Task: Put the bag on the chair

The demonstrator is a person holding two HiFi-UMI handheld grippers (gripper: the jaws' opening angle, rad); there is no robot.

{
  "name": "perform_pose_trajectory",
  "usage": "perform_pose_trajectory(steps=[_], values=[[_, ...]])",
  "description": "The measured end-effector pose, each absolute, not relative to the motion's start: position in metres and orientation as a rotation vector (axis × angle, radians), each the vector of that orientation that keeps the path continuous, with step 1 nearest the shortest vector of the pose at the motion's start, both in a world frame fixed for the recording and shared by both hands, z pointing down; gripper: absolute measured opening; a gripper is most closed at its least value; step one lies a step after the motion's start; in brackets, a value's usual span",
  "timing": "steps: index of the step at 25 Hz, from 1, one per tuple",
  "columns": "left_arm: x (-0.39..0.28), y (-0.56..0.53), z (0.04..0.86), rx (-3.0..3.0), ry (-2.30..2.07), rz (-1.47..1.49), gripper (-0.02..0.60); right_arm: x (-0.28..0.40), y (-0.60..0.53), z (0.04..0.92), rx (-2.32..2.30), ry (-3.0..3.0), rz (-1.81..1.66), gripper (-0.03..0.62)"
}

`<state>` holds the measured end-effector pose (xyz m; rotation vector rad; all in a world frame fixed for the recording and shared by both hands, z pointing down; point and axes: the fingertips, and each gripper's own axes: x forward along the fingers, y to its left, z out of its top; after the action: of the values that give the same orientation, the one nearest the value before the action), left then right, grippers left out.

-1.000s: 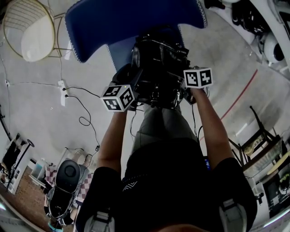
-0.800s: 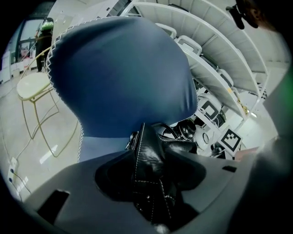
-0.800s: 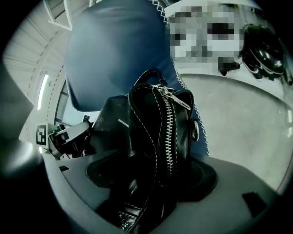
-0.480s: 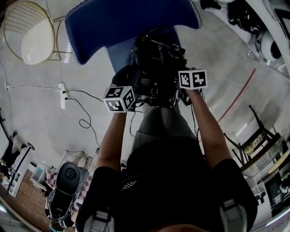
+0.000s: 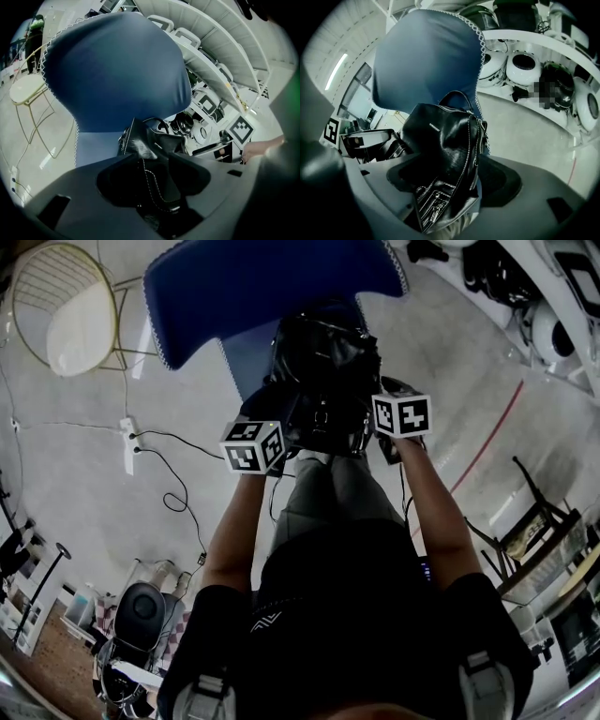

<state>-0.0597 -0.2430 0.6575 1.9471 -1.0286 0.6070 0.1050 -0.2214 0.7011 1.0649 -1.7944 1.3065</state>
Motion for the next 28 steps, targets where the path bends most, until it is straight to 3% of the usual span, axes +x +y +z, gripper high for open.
perform_pose_trajectory(steps=[4,5,6,8,9,15,28], values=[[-0.056,-0.241,0.649,1.944,-1.027,0.6,0.187,0.098,-0.217,0.684,1.069,-1.858,1.269,0.319],[-0.057,-0.24,0.647,1.934,-1.032,0.593,0.186,0.098,-0.218,0.681,1.102,-1.863,1.259,0.251],[-0.059,-0.24,0.644,1.922,-1.04,0.583,0.171,0.098,-0.218,0.678,1.137,-1.865,1.24,0.128],[-0.065,-0.238,0.637,1.901,-1.054,0.562,0.079,0.093,-0.216,0.67,1.169,-1.887,1.198,0.076],[-0.066,-0.236,0.632,1.9,-1.053,0.552,0.065,0.089,-0.215,0.664,1.169,-1.909,1.186,0.063],[-0.059,-0.212,0.611,1.925,-1.002,0.581,0.029,0.073,-0.2,0.634,1.156,-1.973,1.131,0.048],[-0.044,-0.141,0.563,1.958,-0.901,0.518,0.021,0.048,-0.154,0.573,1.139,-2.085,1.045,0.048]])
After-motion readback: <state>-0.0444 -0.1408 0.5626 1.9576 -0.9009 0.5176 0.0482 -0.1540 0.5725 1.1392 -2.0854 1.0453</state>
